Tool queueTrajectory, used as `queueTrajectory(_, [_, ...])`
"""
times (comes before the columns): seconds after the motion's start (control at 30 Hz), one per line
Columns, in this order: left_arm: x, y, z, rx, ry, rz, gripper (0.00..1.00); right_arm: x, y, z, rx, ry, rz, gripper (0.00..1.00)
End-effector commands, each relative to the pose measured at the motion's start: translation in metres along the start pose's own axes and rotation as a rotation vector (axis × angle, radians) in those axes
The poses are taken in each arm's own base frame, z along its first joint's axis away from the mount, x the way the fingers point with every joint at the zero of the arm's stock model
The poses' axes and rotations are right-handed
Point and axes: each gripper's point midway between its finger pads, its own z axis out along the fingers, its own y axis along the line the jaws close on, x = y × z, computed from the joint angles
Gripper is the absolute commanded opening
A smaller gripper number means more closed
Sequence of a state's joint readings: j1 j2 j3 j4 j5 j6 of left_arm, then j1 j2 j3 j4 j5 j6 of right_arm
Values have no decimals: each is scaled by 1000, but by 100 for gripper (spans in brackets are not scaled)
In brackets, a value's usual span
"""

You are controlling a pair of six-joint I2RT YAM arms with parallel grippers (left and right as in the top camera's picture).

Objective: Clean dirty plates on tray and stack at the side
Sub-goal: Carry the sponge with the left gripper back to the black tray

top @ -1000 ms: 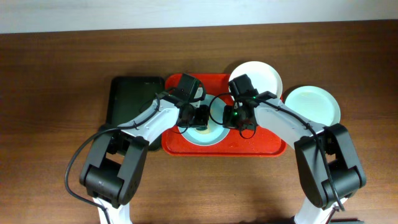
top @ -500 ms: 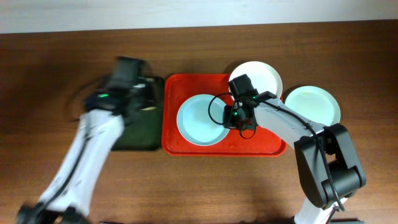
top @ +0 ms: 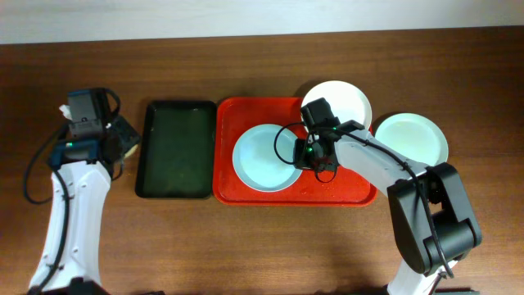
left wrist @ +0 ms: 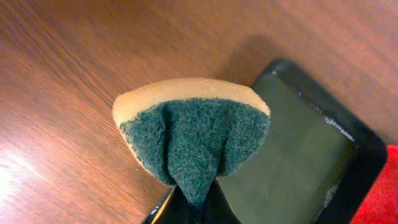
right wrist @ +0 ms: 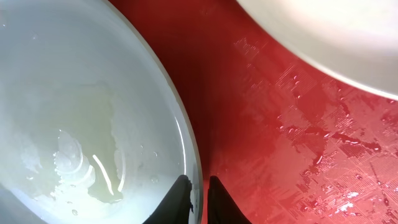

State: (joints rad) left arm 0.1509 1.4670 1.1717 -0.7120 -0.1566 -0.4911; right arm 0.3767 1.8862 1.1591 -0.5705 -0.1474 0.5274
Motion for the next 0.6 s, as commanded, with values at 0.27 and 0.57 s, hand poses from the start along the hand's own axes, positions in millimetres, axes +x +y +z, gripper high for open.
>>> queueTrajectory(0.27, [39,-32,58,92,170,26,0,8,-4,9,22,25,-2,12])
queueTrajectory(0.57, [57,-61,82,246,254,115,0,8,-4,9,21,22,-3,9])
